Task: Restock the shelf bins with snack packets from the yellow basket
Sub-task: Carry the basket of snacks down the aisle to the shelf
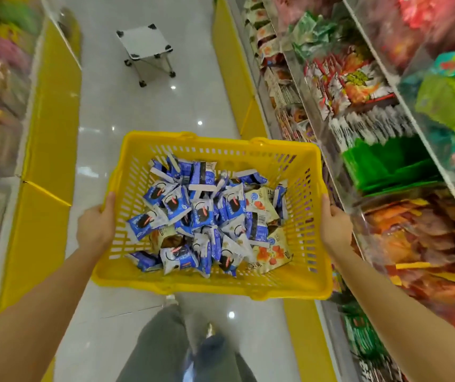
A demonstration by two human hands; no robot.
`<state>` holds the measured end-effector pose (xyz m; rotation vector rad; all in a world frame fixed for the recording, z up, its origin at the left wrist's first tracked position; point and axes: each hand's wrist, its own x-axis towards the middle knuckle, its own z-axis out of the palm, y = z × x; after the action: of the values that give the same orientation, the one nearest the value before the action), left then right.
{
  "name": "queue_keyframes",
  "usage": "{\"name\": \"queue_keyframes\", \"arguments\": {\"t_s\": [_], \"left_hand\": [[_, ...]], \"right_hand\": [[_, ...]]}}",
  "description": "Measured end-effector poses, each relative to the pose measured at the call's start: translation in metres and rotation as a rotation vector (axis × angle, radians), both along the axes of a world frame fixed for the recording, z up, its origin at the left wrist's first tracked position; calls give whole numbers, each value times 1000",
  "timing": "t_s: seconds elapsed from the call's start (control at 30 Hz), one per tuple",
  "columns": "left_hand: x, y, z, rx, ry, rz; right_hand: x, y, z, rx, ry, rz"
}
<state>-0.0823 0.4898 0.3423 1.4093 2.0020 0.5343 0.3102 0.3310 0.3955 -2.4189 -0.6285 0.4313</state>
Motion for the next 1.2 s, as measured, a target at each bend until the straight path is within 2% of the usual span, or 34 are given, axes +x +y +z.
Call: {"name": "queue_keyframes", "arguments": {"t_s": [0.33, 0.67, 0.97, 1.07, 1.2], "left_hand": [[6, 219, 18, 27, -44, 24], [77, 437, 29, 65, -26, 67], [127, 611, 26, 114, -2, 122], [135, 682, 18, 70, -6, 126], [142, 759, 16, 67, -20, 86]], "right_hand": [[17, 241, 12, 48, -3, 86], [93, 469, 29, 108, 36, 177], [149, 672, 42, 92, 6, 197], [160, 742, 34, 65, -8, 186], [169, 804, 22, 40, -2, 186]]}}
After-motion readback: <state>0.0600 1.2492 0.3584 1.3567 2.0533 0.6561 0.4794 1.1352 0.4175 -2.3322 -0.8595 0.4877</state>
